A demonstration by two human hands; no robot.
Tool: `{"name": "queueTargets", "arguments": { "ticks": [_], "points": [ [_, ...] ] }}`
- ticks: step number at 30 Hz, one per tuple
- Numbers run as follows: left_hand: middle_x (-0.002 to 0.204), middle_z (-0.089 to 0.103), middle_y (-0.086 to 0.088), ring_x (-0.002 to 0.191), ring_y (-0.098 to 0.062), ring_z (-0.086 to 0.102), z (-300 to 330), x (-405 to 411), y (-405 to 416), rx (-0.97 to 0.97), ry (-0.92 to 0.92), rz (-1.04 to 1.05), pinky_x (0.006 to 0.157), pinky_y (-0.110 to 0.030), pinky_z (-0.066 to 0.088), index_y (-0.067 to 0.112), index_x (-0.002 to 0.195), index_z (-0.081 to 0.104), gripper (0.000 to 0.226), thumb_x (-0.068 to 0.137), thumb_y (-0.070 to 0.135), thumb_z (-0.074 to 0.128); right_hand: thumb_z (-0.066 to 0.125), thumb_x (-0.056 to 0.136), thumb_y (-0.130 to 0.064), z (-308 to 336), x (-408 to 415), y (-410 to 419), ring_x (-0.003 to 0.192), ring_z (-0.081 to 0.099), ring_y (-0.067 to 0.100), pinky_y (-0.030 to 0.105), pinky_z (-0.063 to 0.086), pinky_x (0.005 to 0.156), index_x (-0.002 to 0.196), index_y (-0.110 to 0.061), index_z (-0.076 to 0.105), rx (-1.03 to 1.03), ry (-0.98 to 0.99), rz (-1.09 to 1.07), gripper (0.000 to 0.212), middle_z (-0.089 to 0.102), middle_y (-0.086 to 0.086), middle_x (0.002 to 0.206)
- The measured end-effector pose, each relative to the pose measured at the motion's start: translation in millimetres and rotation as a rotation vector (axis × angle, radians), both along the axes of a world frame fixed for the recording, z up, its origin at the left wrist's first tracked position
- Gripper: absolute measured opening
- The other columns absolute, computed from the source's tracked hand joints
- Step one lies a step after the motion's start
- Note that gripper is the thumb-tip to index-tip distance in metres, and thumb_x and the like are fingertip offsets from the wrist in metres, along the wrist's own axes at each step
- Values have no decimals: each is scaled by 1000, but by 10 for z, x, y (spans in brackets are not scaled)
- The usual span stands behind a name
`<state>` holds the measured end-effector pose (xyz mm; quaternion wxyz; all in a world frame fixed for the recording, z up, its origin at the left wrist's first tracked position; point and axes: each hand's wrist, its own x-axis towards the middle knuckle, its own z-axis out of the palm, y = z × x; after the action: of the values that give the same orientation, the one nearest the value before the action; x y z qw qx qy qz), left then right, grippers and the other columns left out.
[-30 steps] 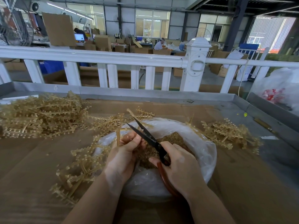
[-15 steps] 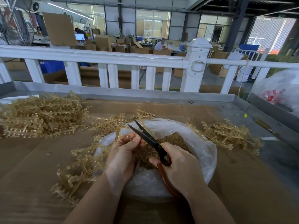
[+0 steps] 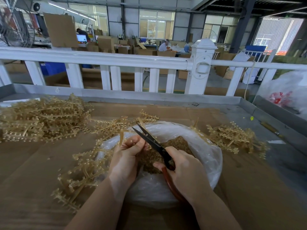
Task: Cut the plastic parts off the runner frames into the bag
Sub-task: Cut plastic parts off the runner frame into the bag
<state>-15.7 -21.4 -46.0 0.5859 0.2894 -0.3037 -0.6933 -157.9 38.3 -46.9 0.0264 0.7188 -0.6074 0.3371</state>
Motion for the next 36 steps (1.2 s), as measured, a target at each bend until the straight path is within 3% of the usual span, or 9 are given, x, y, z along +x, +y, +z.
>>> {"name": "queueTargets", "arguments": {
  "ticks": [3, 10, 17, 21, 27, 30, 34, 36],
  "points": [
    [74, 55, -9, 67, -16, 55, 9, 7, 3, -3, 3, -20, 76, -29, 48, 6, 78, 53, 11, 71, 5, 61, 61, 84, -51, 0, 3, 0, 61, 47, 4, 5, 24, 54, 96, -26, 61, -2, 9, -5, 28, 58, -10, 70],
    [72, 57, -7, 65, -14, 55, 6, 20, -5, 26, -6, -32, 68, -24, 50, 5, 80, 58, 6, 75, 4, 60, 57, 86, -55, -13, -2, -6, 62, 55, 8, 12, 31, 54, 97, -27, 60, 9, 36, -5, 30, 60, -10, 71],
    [84, 56, -13, 78, -23, 53, 13, 38, -6, 61, -9, -51, 85, -35, 44, 5, 99, 54, 30, 70, 4, 62, 53, 81, -61, -9, -11, 12, 66, 51, 1, 4, 30, 56, 98, -32, 60, 8, -26, 8, 34, 59, -13, 74],
    [89, 52, -19, 88, -30, 48, 32, 27, 14, 62, -39, -82, 94, -42, 39, 5, 94, 53, 24, 71, 4, 60, 50, 82, -60, -2, -11, 8, 71, 53, 1, 3, 29, 59, 101, -30, 61, -1, -21, 0, 37, 61, -14, 78],
    [100, 51, -20, 97, -29, 46, 37, 35, 21, 52, -35, -97, 93, -41, 42, 5, 113, 52, 41, 72, 4, 59, 53, 83, -58, -4, -9, -2, 66, 49, 2, 6, 29, 55, 99, -28, 60, 7, -2, 7, 35, 59, -12, 75],
    [104, 49, -20, 98, -31, 45, 24, 30, 22, 43, -35, -97, 103, -47, 38, 3, 113, 51, 41, 72, 4, 59, 61, 85, -51, -3, -15, -18, 64, 55, 8, 14, 34, 57, 95, -24, 61, -3, 10, 8, 29, 61, -9, 72],
    [89, 55, -20, 85, -30, 53, 36, 9, 34, 22, -55, -77, 88, -39, 48, 1, 93, 57, 24, 70, 4, 62, 63, 83, -52, -18, -17, -18, 67, 57, 5, 12, 38, 58, 99, -26, 62, -25, -21, -20, 30, 63, -11, 74],
    [91, 64, -19, 86, -31, 62, 31, 6, 45, -5, -52, -65, 79, -41, 56, 4, 96, 59, 26, 70, 3, 63, 62, 82, -54, -28, -8, -15, 67, 56, 3, 6, 33, 58, 100, -29, 62, -30, -23, -47, 31, 63, -12, 75]
  ]
}}
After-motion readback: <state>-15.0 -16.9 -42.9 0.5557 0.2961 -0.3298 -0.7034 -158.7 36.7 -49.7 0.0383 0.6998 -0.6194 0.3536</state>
